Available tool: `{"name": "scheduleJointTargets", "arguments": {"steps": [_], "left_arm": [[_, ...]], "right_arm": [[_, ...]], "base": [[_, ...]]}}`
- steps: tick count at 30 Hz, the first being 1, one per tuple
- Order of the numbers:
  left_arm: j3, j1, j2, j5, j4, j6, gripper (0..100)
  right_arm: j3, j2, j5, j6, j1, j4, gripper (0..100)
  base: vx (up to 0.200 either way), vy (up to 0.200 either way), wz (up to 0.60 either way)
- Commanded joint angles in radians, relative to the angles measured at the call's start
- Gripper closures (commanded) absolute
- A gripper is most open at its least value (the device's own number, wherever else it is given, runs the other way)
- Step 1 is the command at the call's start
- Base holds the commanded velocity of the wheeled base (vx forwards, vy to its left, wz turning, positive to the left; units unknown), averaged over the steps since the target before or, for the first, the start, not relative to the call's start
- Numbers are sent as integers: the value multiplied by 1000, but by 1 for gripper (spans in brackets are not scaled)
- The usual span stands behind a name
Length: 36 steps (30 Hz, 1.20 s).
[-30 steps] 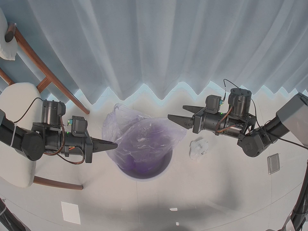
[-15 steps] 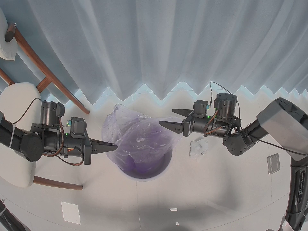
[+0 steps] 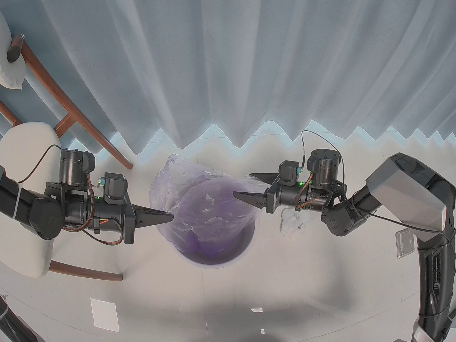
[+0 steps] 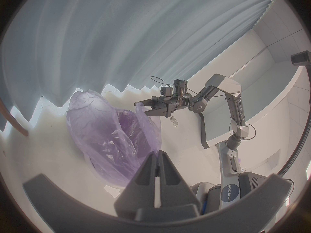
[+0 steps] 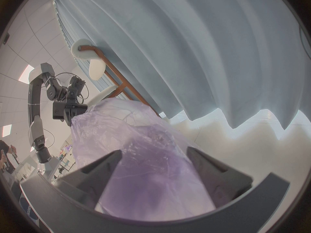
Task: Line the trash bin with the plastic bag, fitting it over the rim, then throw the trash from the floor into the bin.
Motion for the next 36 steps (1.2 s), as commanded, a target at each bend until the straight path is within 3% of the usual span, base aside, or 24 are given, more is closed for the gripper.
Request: {"name": "scheduleJointTargets", "arguments": {"steps": [1, 12, 21, 33, 36], "left_arm": [[6, 2, 3, -1, -1, 0, 100], [41, 51, 9, -10, 7, 91, 100], [114, 64, 13, -27, 9, 167, 100], [233, 172, 141, 1, 10, 448, 100], [268, 182, 155, 7, 9, 463, 100]], "right_arm": [[48, -6, 11, -3, 2, -5, 100], [241, -155, 11, -5, 22, -14, 100], [507, -241, 10, -3, 45, -149, 100], [815, -158, 5, 0, 121, -428, 100], [844, -123, -1, 0, 121, -470, 100]], "base": [[0, 0, 0], [0, 0, 0], [0, 0, 0], [0, 0, 0], [0, 0, 0]]}}
